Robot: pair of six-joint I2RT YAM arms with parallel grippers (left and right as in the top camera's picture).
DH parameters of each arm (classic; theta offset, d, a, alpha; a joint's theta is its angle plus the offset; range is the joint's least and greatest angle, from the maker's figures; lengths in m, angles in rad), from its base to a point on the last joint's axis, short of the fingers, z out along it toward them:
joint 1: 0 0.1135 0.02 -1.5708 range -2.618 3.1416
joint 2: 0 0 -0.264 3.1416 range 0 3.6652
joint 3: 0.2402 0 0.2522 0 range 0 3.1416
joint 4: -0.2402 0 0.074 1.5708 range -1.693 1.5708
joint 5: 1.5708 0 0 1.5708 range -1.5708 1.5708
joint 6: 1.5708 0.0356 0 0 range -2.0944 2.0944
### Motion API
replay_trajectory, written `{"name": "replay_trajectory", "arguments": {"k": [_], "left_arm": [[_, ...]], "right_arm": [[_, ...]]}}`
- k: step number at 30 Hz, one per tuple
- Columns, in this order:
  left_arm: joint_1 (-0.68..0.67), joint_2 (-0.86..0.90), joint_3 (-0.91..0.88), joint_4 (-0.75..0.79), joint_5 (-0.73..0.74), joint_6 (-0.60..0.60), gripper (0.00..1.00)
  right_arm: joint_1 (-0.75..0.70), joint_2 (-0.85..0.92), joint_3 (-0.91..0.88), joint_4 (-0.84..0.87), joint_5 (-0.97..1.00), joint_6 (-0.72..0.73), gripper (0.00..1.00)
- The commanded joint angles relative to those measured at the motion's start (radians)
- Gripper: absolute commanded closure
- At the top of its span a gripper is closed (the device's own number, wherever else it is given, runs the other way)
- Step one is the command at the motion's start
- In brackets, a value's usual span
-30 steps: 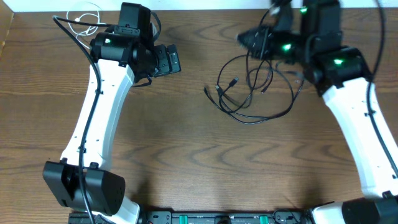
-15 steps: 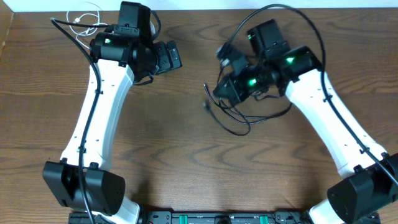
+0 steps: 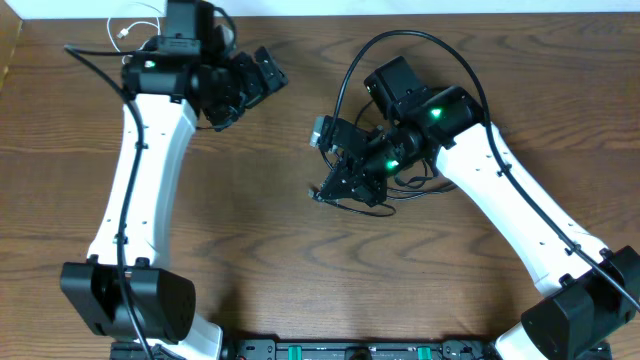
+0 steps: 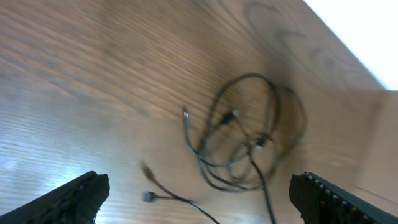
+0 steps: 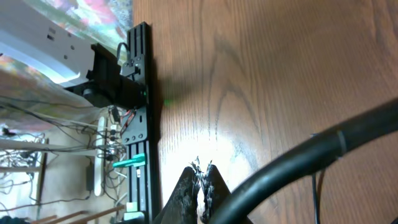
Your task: Untangle cables
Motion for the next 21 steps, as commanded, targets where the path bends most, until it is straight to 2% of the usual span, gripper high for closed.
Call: {"name": "replay_trajectory", "arguments": {"k": [1,3,6,9,11,15,21], "left_arm": [[0.003,-0.004,0.003,-0.004,0.211,-0.023,0.02],[0.0,-0.004,0.003,-0.003,0.268,-0.027,0.02],[-0.001,-0.004,0.003,-0.004,0.316,-0.108,0.03],[-0.001,-0.004,0.003,-0.003,0.359,-0.159,0.04],[-0.001,-0.004,0.003,-0.004,0.381,-0.161,0.04],[-0.003,-0.004,0.003,-0.033,0.386,-0.161,0.15],[-0.005,-0.004,0.003,-0.105,0.389,-0.161,0.16]], "right_arm": [[0.011,-0.003,0.005,-0.001,-0.071,-0.093,0.99],[0.022,-0.003,0.005,-0.001,-0.108,-0.143,0.99],[0.042,-0.003,0.005,0.002,-0.142,-0.204,0.99],[0.057,-0.003,0.005,0.02,-0.142,-0.206,0.99],[0.061,-0.003,0.005,0.029,-0.142,-0.206,0.99],[0.064,-0.003,0.005,0.053,-0.151,-0.205,0.99],[0.064,-0.005,0.005,0.145,-0.166,-0.153,0.99]]}}
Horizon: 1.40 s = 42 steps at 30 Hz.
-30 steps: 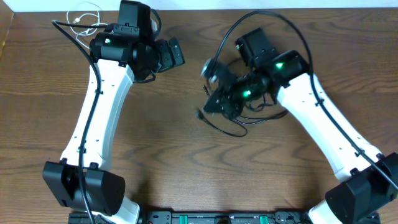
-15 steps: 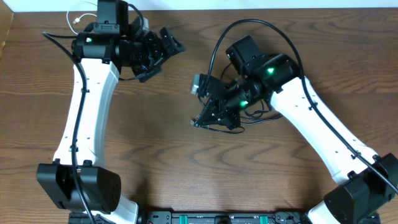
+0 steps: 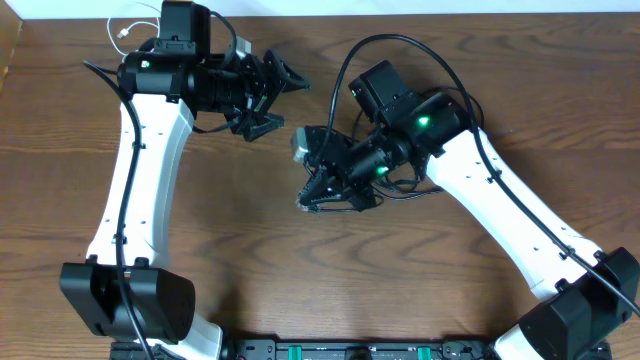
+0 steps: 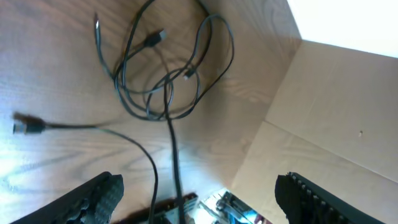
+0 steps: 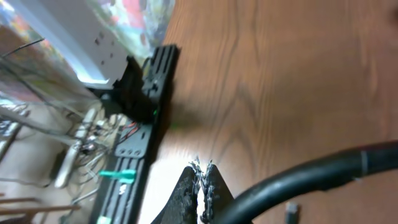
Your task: Untangle cables
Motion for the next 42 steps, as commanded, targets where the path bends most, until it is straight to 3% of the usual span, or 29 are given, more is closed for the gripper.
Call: {"name": "replay_trajectory", "arguments": {"k": [1,6,9,15,19,23,28,33,37,38,40,42], "left_arm": [[-0.003,-0.004,0.003,-0.033,0.037,-0.009,0.16],[-0.003,-0.004,0.003,-0.043,0.161,-0.009,0.16],[-0.006,-0.004,0.003,-0.043,0.185,-0.009,0.25],[-0.008,-0.004,0.003,-0.043,0.184,-0.009,0.61],[-0.008,-0.004,0.003,-0.041,0.128,-0.009,0.92],[-0.008,-0.004,0.003,-0.02,-0.019,-0.02,0.92],[-0.008,-0.005,0.023,0.017,-0.034,-0.035,0.93],[-0.008,-0.024,0.07,0.055,-0.035,-0.036,0.93],[-0.008,-0.053,0.112,0.093,-0.043,-0.036,0.93],[-0.008,-0.062,0.115,0.107,-0.045,-0.036,0.93],[-0.008,-0.078,0.115,0.129,-0.046,-0.035,0.92],[-0.008,-0.086,0.115,0.133,-0.063,-0.036,0.93]], "right_arm": [[0.008,-0.005,0.005,0.049,-0.038,0.04,0.99],[0.012,-0.005,0.005,0.102,-0.038,0.074,0.99],[0.011,-0.005,0.005,0.111,-0.039,0.09,0.99],[0.012,-0.005,0.005,0.11,-0.039,0.101,0.99],[0.011,-0.005,0.005,0.108,-0.038,0.129,0.99],[0.009,-0.01,0.005,0.082,-0.029,0.134,0.99],[-0.012,-0.034,0.005,0.042,0.071,0.139,0.98],[-0.067,-0.074,0.005,0.024,0.182,0.233,0.8],[-0.145,-0.115,0.005,0.006,0.27,0.303,0.55],[-0.165,-0.124,0.005,-0.003,0.272,0.308,0.61],[-0.195,-0.138,0.005,-0.011,0.256,0.307,0.91],[-0.217,-0.146,0.005,-0.011,0.193,0.306,0.95]]}}
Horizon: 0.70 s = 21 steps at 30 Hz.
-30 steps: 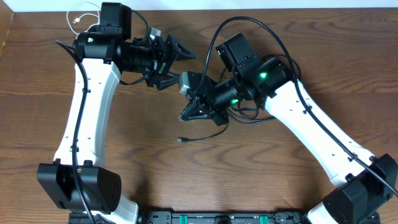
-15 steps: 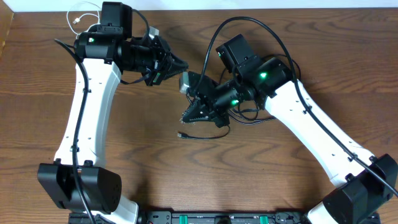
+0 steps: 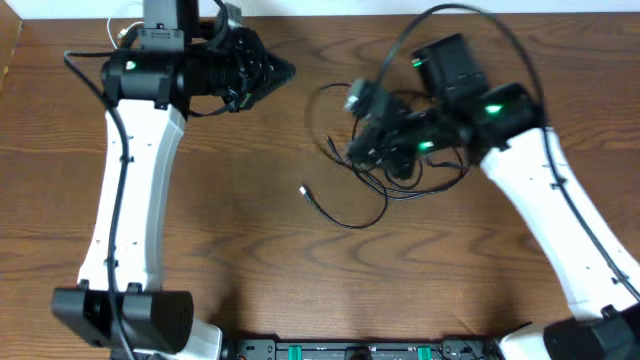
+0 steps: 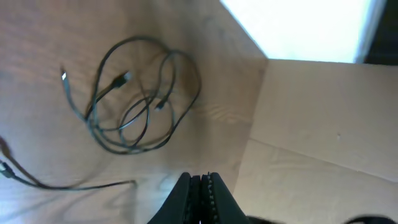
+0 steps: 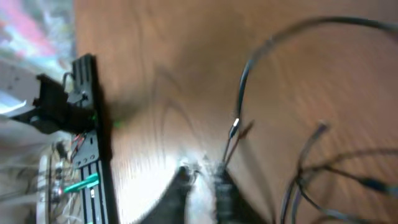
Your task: Untangle cables
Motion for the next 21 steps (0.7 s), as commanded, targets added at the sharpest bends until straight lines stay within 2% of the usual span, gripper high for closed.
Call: {"name": "replay_trajectory", "arguments": {"k": [1,5,8,9,11,13,16,18,19,20,21], "left_arm": [[-0.002,-0.04,0.028,0.0,-0.037,-0.002,0.93],[-0.002,-0.036,0.024,-0.007,-0.04,-0.002,0.93],[-0.002,-0.036,0.024,-0.023,-0.071,-0.002,0.93],[-0.002,-0.036,0.024,-0.034,-0.105,-0.001,0.92],[-0.002,-0.036,0.024,-0.063,-0.204,0.0,0.92],[-0.002,-0.036,0.024,-0.099,-0.335,0.022,0.92],[-0.003,-0.034,0.017,-0.132,-0.464,0.079,0.83],[-0.003,-0.032,0.006,-0.14,-0.505,0.116,0.7],[-0.003,-0.029,0.001,-0.146,-0.507,0.137,0.62],[-0.003,-0.024,-0.002,-0.163,-0.507,0.155,0.43],[-0.002,-0.021,-0.003,-0.169,-0.507,0.172,0.37]], "right_arm": [[-0.027,-0.029,0.005,-0.003,-0.075,0.03,0.97],[-0.012,-0.029,0.005,-0.012,-0.187,-0.051,0.99],[0.005,-0.029,0.005,-0.013,-0.167,-0.06,0.99],[0.005,-0.029,0.005,-0.01,-0.148,-0.059,0.96],[0.0,-0.029,0.005,-0.005,-0.099,-0.019,0.82],[-0.016,-0.029,0.005,0.014,-0.022,0.077,0.59],[-0.042,-0.029,0.005,0.051,0.103,0.248,0.34],[-0.055,-0.029,0.005,0.069,0.161,0.336,0.14],[-0.059,-0.029,0.005,0.074,0.169,0.348,0.01],[-0.06,-0.029,0.005,0.073,0.18,0.348,0.01],[-0.06,-0.028,0.005,0.072,0.182,0.348,0.01]]}}
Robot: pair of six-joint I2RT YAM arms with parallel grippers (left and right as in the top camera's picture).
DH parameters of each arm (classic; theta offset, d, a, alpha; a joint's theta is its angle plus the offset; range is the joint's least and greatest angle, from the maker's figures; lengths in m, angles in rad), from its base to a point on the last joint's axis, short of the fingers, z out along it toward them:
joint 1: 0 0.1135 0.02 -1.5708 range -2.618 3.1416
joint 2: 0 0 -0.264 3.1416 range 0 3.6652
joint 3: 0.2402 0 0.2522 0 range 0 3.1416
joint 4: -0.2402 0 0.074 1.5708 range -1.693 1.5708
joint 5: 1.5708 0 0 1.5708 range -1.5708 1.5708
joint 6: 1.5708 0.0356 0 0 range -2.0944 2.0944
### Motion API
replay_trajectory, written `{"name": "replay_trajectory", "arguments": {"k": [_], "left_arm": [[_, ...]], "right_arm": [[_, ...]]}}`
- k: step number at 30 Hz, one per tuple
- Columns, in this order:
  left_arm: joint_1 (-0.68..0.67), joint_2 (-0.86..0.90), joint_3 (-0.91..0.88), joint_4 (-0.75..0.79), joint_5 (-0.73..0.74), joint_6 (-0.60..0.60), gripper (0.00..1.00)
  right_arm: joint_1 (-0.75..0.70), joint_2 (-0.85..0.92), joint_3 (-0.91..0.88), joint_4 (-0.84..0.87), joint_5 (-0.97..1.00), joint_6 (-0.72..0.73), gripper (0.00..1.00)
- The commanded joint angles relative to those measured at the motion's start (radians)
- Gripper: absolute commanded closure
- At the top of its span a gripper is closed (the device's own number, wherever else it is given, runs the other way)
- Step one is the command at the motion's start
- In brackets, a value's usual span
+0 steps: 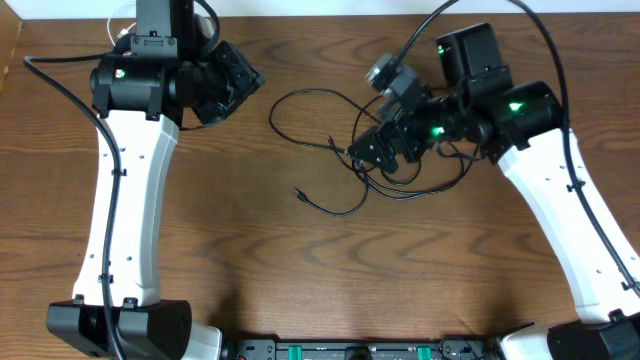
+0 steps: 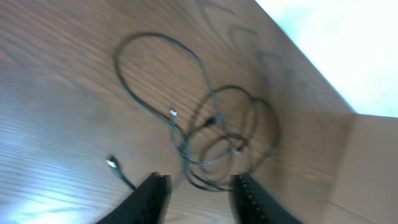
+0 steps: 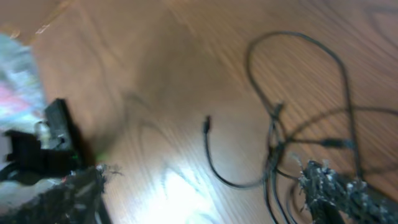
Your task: Untangle cables
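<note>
A tangle of thin black cables lies on the wooden table right of centre. One wide loop reaches out to the left, and a free plug end lies toward the front. My right gripper hovers at the tangle's left edge, open wide and holding nothing. The right wrist view shows the plug end and the knot between its fingers. My left gripper hangs open at the back left, apart from the cables. The left wrist view shows the tangle and loop ahead of it.
The table's back edge meets a white wall. A black rail runs along the front edge. Both white arms stand at the sides, their own thick black cables arching over them. A cardboard wall stands to the right of the table.
My right gripper was shut and is now open wide beside the tangle. A wide loop now lies spread to the left. My left gripper, shut then, is now open.
My right gripper was shut on cable at mid-table with my left gripper open at the back. Then both stood closer together. Later the tangle lay further back and right, both grippers shut. Now both are open and one loop is spread left.
</note>
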Motion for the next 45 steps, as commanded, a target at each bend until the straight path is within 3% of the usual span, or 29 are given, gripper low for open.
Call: {"name": "replay_trajectory", "arguments": {"k": [1,4,6,9,14,22,26,33,39,45], "left_arm": [[-0.002,0.017,-0.01,-0.023,-0.091,0.1,0.35],[-0.002,0.032,-0.01,-0.019,-0.124,0.106,0.24],[-0.002,0.046,-0.011,-0.019,-0.162,0.106,0.21],[-0.002,0.068,-0.012,-0.029,-0.172,0.106,0.08],[-0.002,0.085,-0.012,-0.038,-0.172,0.106,0.07],[-0.002,0.085,-0.012,-0.038,-0.172,0.106,0.06],[-0.002,0.085,-0.012,-0.038,-0.172,0.106,0.05],[-0.002,0.085,-0.012,-0.038,-0.172,0.106,0.05],[-0.002,0.085,-0.012,-0.038,-0.172,0.106,0.05],[-0.002,0.085,-0.012,-0.038,-0.172,0.106,0.05]], "right_arm": [[-0.005,-0.008,0.003,0.0,0.081,0.111,0.01],[-0.003,0.001,0.002,0.01,0.125,0.116,0.01],[-0.003,0.014,-0.001,0.028,0.204,0.196,0.01],[-0.003,0.048,-0.003,0.075,0.32,0.278,0.01],[-0.007,0.151,0.077,0.052,0.345,0.285,0.01],[-0.007,0.426,0.39,-0.167,0.502,0.148,0.01],[-0.007,0.564,0.445,-0.157,0.5,0.106,0.01],[0.011,0.704,0.445,0.028,0.502,0.106,0.29],[0.016,0.819,0.444,0.058,0.502,0.106,0.55],[0.018,0.878,0.444,0.044,0.501,0.106,0.69]]}}
